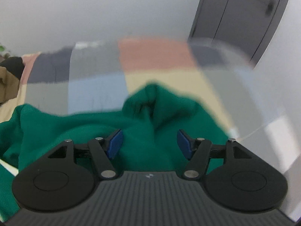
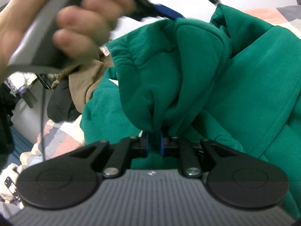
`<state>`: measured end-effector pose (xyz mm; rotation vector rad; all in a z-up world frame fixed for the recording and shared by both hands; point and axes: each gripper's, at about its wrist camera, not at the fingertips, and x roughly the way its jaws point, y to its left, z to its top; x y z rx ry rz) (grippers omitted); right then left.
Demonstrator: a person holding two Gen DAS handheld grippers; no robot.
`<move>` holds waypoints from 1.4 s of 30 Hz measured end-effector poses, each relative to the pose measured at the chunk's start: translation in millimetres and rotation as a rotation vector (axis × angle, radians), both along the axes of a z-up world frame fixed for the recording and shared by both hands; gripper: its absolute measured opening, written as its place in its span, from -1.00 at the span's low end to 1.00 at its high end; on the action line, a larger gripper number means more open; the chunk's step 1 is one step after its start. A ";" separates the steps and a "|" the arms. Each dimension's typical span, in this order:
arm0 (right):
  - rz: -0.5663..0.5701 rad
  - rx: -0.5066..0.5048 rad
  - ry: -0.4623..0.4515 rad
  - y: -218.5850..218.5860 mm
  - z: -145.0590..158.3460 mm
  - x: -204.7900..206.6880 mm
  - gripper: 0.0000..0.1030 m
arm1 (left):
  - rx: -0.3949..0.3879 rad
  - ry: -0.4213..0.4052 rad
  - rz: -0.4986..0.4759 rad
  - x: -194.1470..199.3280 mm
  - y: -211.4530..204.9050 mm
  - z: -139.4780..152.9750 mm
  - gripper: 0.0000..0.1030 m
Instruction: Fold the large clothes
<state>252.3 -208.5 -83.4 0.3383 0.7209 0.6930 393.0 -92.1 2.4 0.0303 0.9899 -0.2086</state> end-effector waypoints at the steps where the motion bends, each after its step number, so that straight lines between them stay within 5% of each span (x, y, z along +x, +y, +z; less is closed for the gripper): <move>1: 0.000 0.002 -0.003 0.3 -1.4 1.1 -0.72 | 0.058 0.029 -0.003 3.7 -9.0 -8.2 0.29; 2: 0.002 0.000 -0.007 -0.2 -3.1 1.6 -0.72 | 0.097 0.043 -0.009 5.5 -14.6 -14.1 0.25; 6: 0.010 0.004 -0.009 -3.9 -5.7 3.3 -0.72 | 0.204 0.093 0.006 4.4 -16.7 -24.2 -0.49; 9: 0.010 0.002 -0.013 -6.1 -3.5 3.0 -0.72 | 0.195 0.066 0.033 -9.7 -0.8 -7.2 -0.69; 15: -0.054 -0.016 -0.113 -21.3 18.2 -6.6 -0.73 | 0.022 -0.088 0.154 -70.7 54.8 68.7 -0.79; 21: -0.173 -0.008 -0.245 -44.8 48.9 -22.4 -0.74 | -0.288 -0.185 0.269 -167.0 129.0 102.9 -0.82; 28: -0.201 -0.075 -0.418 -43.7 74.8 -52.1 -0.74 | -0.605 -0.186 0.322 -268.9 166.1 52.0 -0.82; 33: -0.176 -0.163 -0.365 -25.1 62.4 -73.0 -0.73 | -0.640 -0.171 0.345 -302.6 163.4 1.7 -0.82; 38: -0.160 -0.241 -0.200 -15.5 36.3 -72.8 -0.70 | -0.557 -0.100 0.367 -304.2 164.2 -45.8 -0.82; 42: -0.163 -0.232 -0.138 -16.7 39.3 -76.8 -0.69 | -0.519 -0.117 0.331 -305.7 164.5 -48.6 -0.81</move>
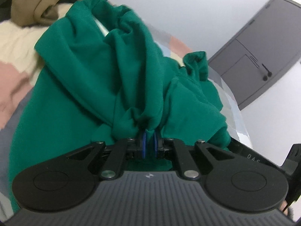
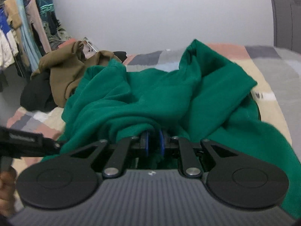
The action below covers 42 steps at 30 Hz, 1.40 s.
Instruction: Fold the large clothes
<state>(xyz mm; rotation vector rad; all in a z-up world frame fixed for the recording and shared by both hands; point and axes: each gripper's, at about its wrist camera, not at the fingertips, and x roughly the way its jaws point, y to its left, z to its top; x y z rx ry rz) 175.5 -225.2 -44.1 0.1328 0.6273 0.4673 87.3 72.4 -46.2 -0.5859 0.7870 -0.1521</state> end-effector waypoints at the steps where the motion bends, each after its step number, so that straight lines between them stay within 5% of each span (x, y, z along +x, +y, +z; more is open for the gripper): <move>1: -0.008 0.011 0.012 -2.8 0.9 -4.4 -0.69 | 0.005 -0.006 -0.006 1.4 1.9 2.6 -0.78; 3: -0.023 0.028 0.028 -7.8 3.0 -8.6 -0.58 | 0.006 -0.016 -0.013 2.1 7.1 2.8 -0.65; 6: -0.050 0.078 0.032 -19.1 6.5 -18.0 -0.16 | 0.010 -0.058 -0.011 -5.1 12.2 12.3 -0.38; 9: -0.068 0.124 0.014 -28.9 13.3 -22.7 -0.16 | 0.027 -0.135 -0.010 -15.4 13.1 28.3 -0.15; 17: -0.023 0.239 -0.085 -30.6 28.9 -19.7 -0.16 | 0.092 -0.280 -0.078 -16.4 -6.9 49.3 -0.14; 24: 0.061 0.155 -0.097 -2.1 15.1 -0.6 -0.22 | 0.137 -0.200 -0.138 17.3 -22.9 15.5 -0.17; 34: 0.098 0.003 0.102 21.3 -32.8 32.1 -0.37 | 0.238 -0.107 -0.169 37.2 -34.2 -23.8 -0.18; 42: 0.100 -0.036 0.101 31.0 -38.3 34.8 -0.37 | 0.266 -0.124 -0.163 36.6 -37.0 -26.9 -0.18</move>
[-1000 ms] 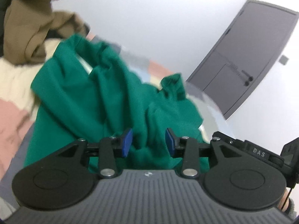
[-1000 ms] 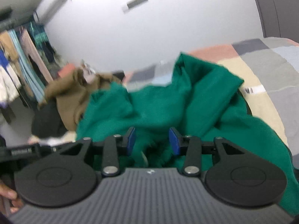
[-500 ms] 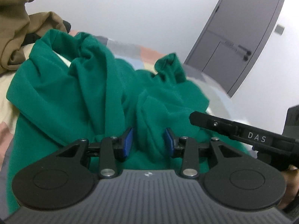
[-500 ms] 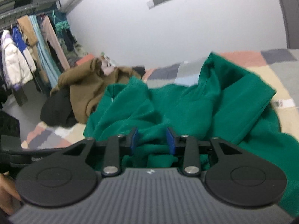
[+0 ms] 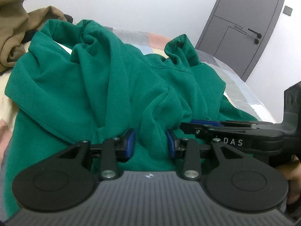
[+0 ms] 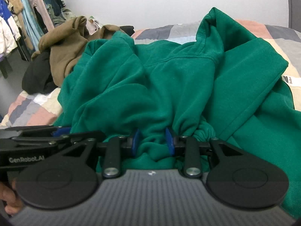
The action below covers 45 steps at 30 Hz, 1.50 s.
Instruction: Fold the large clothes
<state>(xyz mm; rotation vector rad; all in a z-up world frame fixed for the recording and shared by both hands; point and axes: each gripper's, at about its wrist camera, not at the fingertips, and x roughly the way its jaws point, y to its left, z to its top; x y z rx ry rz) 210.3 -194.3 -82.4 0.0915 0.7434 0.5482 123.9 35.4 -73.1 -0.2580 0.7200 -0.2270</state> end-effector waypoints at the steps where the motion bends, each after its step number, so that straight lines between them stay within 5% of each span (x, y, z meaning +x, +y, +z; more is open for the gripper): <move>1: -0.001 0.002 0.000 -0.4 0.5 -0.4 -0.37 | 0.004 -0.007 0.002 -1.9 -0.6 1.3 -0.18; 9: -0.030 -0.012 -0.047 -16.2 25.0 -24.7 -0.31 | 0.010 -0.045 0.026 -30.9 -1.2 22.2 0.08; 11: -0.060 -0.005 -0.064 -28.7 34.2 -34.0 -0.16 | -0.002 -0.051 0.044 -43.0 4.6 28.9 0.11; 16: -0.232 -0.017 -0.101 -71.5 50.6 -43.0 0.63 | -0.007 -0.046 0.165 -67.5 34.4 43.5 0.33; 17: -0.270 -0.019 -0.100 -80.4 51.1 -40.9 0.63 | -0.011 -0.037 0.195 -70.1 42.4 44.3 0.34; 21: -0.510 -0.061 -0.017 -124.3 41.5 -23.8 0.63 | -0.064 0.043 0.344 -76.6 86.9 39.3 0.36; 29: -0.756 0.112 0.290 -191.1 -2.9 4.7 0.63 | -0.208 0.235 0.561 -87.3 156.3 0.8 0.36; 33: -0.725 0.199 0.427 -196.1 -28.4 9.2 0.69 | -0.344 0.307 0.560 -89.7 167.2 -19.6 0.37; 43: -0.447 0.386 0.483 -157.5 -20.9 -8.7 0.70 | -0.693 0.329 0.422 -103.9 157.8 -31.5 0.38; 45: -0.371 0.426 0.488 -149.4 -17.1 -12.8 0.70 | -0.704 0.343 0.401 -106.8 152.4 -31.7 0.38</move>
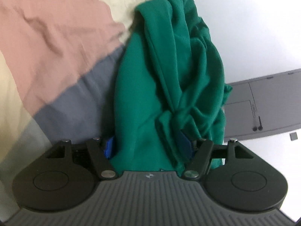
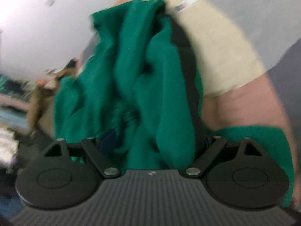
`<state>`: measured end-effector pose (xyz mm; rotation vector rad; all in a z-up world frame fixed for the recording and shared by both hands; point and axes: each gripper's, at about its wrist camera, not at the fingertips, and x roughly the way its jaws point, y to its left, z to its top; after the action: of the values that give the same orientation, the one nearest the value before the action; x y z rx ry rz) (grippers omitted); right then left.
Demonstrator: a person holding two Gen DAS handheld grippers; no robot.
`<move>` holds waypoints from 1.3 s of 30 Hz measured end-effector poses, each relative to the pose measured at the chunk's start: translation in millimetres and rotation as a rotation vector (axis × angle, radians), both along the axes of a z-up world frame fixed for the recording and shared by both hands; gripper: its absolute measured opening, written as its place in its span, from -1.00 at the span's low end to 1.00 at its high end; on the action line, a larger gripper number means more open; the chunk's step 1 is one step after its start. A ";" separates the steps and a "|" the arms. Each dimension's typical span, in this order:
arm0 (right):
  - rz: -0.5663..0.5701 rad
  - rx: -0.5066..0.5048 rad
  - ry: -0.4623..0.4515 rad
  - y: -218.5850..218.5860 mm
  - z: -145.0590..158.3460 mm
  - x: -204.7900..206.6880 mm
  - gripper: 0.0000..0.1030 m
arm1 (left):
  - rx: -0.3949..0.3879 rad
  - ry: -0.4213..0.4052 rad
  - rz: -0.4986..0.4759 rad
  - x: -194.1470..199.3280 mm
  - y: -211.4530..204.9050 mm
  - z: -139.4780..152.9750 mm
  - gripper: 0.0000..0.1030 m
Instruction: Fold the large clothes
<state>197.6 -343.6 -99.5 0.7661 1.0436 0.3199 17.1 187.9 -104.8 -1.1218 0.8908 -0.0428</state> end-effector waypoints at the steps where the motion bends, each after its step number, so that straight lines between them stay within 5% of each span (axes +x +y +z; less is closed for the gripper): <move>1: 0.028 0.025 -0.006 4.2 1.8 0.9 0.70 | 0.025 0.018 -0.015 -0.5 -4.1 -0.1 0.38; 3: 0.072 0.026 -0.015 13.4 6.3 -0.7 0.69 | 0.071 0.063 -0.040 -0.3 -12.4 -3.7 0.38; 6: 0.040 -0.099 -0.001 20.3 3.8 -3.6 0.66 | 0.107 0.065 -0.062 1.6 -19.8 -1.6 0.37; 12: 0.050 -0.231 0.008 37.8 -3.6 -1.2 0.61 | 0.069 -0.015 -0.115 0.0 -26.3 2.7 0.36; 15: 0.128 -0.157 -0.006 41.5 -1.8 -9.6 0.41 | 0.084 0.015 -0.138 2.1 -30.5 0.7 0.36; 17: 0.142 -0.141 -0.013 43.8 1.7 -16.3 0.08 | 0.116 0.023 -0.157 1.9 -32.5 1.7 0.31; 19: 0.130 -0.131 -0.013 40.7 6.4 -20.2 -0.46 | 0.178 0.054 -0.153 1.4 -34.4 7.7 -0.32; 21: 0.086 -0.070 -0.018 28.3 12.2 -20.0 -0.71 | 0.173 0.065 -0.123 -4.7 -28.3 12.2 -0.72; 22: 0.061 -0.033 -0.023 20.3 16.9 -23.4 -0.77 | 0.140 0.049 -0.102 -8.7 -25.2 14.6 -0.77; 29: 0.012 0.189 -0.139 -27.5 65.1 -42.4 -0.81 | -0.033 -0.121 -0.028 -36.9 10.7 60.4 -0.82; 39: 0.064 0.304 -0.280 -53.8 119.5 -74.0 -0.81 | -0.121 -0.302 -0.001 -95.0 38.5 141.1 -0.82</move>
<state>123.6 -397.4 20.0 0.9301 0.7638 0.6327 -77.9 226.4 36.3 -1.1905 0.6251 -0.2627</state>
